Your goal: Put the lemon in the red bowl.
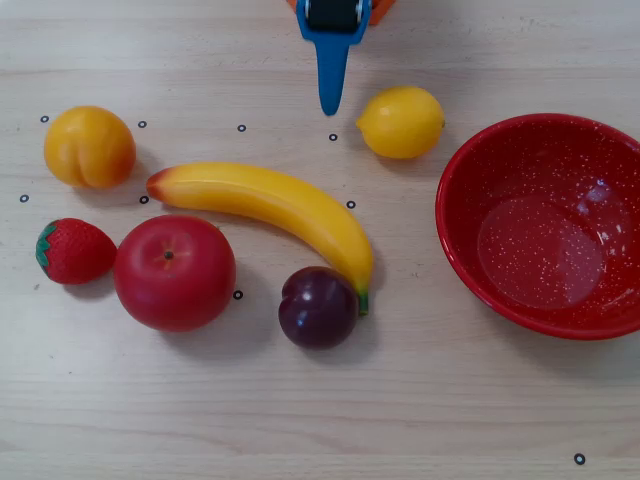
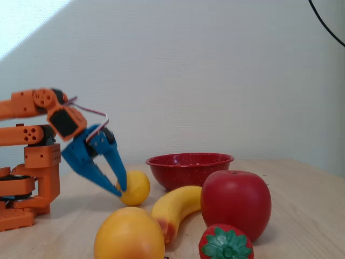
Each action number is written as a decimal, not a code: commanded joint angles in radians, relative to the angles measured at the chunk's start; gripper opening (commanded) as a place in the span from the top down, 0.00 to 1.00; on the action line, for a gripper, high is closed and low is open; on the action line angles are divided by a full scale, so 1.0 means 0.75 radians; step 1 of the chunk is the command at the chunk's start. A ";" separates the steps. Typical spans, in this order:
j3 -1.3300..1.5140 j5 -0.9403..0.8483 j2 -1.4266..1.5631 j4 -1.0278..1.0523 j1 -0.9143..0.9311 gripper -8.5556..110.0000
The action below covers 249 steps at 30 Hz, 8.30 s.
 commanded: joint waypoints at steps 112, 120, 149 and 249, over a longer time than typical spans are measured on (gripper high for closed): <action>-1.244 -0.456 -1.916 0.368 0.562 0.43; -1.184 -0.436 -1.927 0.321 0.540 0.43; -1.158 -0.393 -2.039 0.170 0.499 0.47; -1.493 0.245 -1.996 -0.530 0.804 0.84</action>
